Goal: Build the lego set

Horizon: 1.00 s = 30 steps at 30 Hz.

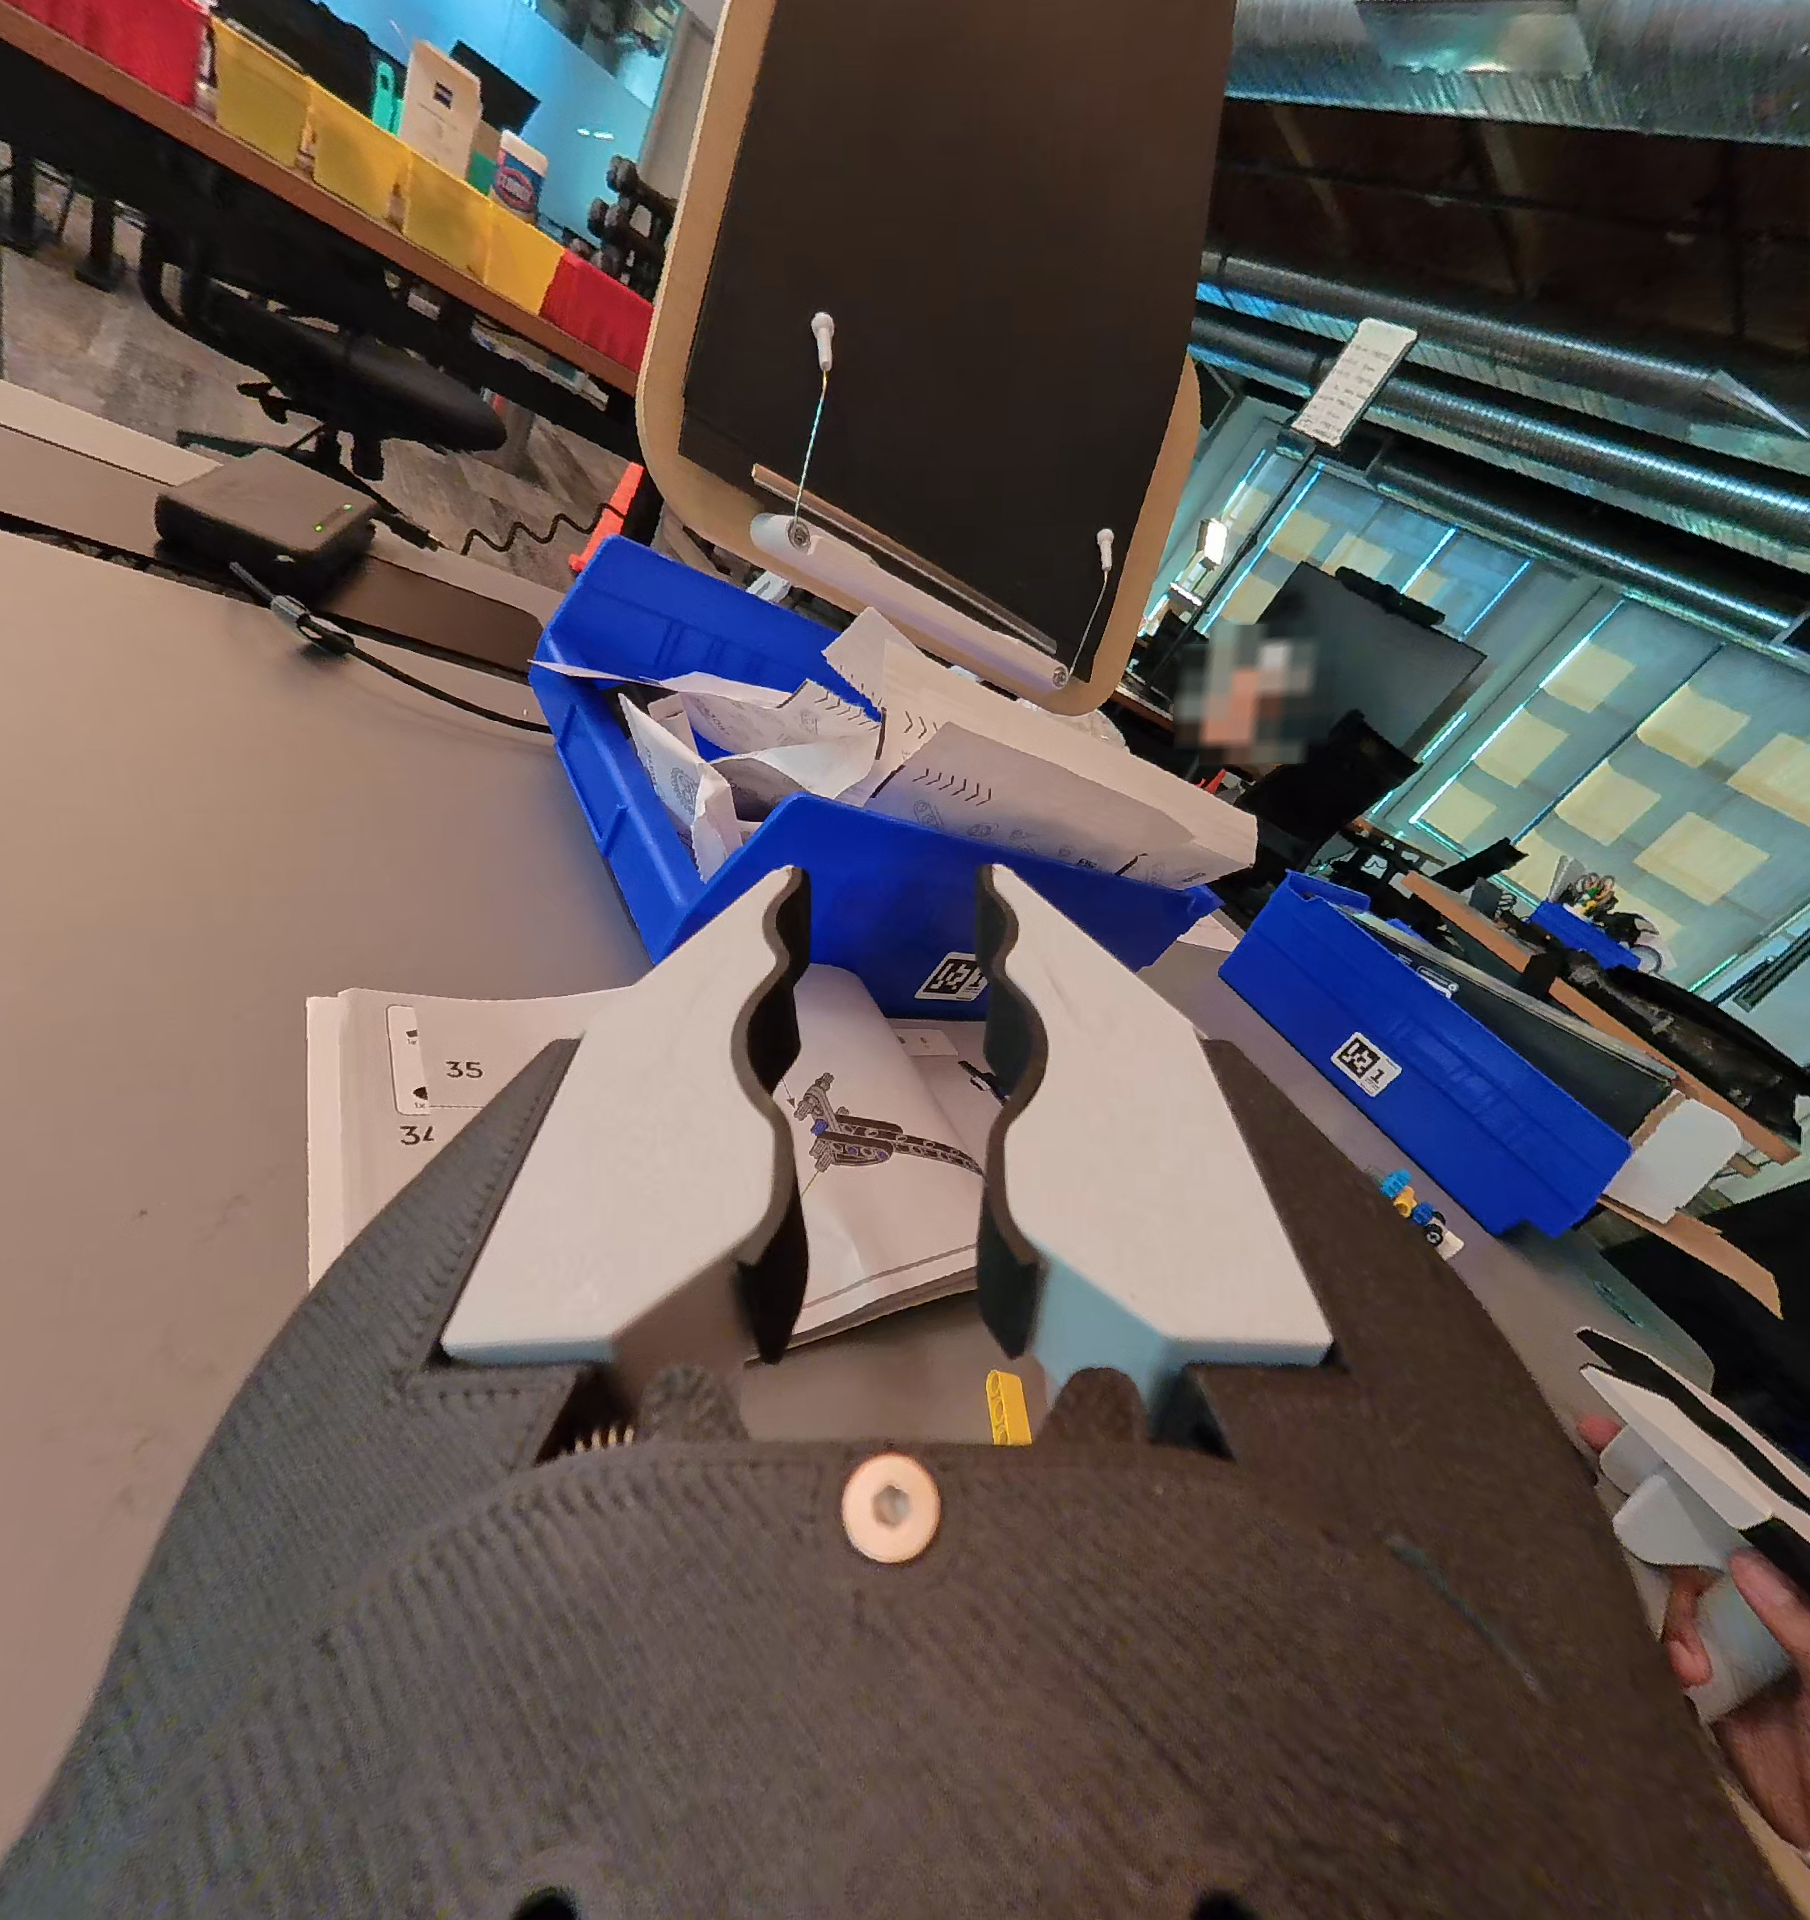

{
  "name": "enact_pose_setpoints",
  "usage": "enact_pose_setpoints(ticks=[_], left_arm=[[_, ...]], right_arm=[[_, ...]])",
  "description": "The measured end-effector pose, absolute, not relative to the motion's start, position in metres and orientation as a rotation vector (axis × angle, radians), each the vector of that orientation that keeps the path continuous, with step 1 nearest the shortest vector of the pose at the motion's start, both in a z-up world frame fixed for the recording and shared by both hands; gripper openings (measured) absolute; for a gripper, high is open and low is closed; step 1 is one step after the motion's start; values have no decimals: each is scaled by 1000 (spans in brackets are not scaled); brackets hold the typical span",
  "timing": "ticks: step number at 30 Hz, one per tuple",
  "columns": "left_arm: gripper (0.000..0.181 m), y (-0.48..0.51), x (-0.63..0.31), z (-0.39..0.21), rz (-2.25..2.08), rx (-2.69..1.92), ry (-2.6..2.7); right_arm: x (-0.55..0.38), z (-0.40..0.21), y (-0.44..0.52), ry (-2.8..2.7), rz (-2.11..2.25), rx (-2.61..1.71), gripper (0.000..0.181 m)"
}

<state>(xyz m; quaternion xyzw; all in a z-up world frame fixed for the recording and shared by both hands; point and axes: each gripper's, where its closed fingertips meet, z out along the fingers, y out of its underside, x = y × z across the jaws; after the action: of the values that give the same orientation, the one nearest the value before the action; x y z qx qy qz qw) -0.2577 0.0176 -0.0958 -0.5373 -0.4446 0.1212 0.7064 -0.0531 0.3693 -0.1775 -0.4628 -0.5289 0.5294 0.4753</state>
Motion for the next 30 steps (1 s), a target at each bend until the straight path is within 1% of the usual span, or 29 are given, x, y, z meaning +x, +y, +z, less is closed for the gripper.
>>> enact_pose_setpoints(ticks=[30], left_arm=[[29,17,-258,-97,265,-1196,-995]], right_arm=[[-53,-177,369,-1291,1295,-1130,28]])
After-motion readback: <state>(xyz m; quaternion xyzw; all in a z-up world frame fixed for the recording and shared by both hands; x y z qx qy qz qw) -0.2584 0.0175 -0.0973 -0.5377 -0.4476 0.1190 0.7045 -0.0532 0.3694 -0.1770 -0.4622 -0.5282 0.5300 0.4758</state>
